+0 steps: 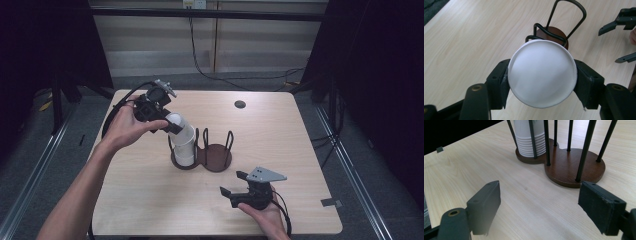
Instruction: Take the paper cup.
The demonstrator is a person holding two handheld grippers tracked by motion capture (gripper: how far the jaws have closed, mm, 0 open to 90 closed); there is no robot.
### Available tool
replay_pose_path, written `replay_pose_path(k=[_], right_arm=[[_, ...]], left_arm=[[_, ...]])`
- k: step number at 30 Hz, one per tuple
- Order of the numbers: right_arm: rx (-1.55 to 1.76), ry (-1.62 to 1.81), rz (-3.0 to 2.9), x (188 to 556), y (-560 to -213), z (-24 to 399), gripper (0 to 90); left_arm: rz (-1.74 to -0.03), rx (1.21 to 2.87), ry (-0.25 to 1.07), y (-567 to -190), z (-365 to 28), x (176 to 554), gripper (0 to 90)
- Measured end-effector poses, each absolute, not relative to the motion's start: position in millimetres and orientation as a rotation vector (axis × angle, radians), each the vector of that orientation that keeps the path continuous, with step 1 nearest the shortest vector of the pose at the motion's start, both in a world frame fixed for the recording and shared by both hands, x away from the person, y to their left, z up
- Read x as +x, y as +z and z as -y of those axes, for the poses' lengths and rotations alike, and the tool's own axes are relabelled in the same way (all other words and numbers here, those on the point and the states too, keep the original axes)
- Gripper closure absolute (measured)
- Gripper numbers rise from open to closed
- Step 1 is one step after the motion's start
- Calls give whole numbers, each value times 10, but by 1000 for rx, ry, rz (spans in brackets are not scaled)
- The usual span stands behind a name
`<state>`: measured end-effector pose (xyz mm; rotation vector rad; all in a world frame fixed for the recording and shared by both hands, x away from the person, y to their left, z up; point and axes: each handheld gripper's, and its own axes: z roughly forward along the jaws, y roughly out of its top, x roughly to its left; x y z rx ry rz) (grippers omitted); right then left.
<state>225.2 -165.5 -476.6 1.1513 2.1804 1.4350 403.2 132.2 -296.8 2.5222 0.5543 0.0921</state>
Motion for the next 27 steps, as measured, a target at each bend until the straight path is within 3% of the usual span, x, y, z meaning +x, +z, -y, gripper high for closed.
replay_pose_path(k=[27], right_arm=[[1147,1434,-2180,2256,-4769,1647,173]], left_arm=[[-596,2255,134,-2981,-1719,3778,370]])
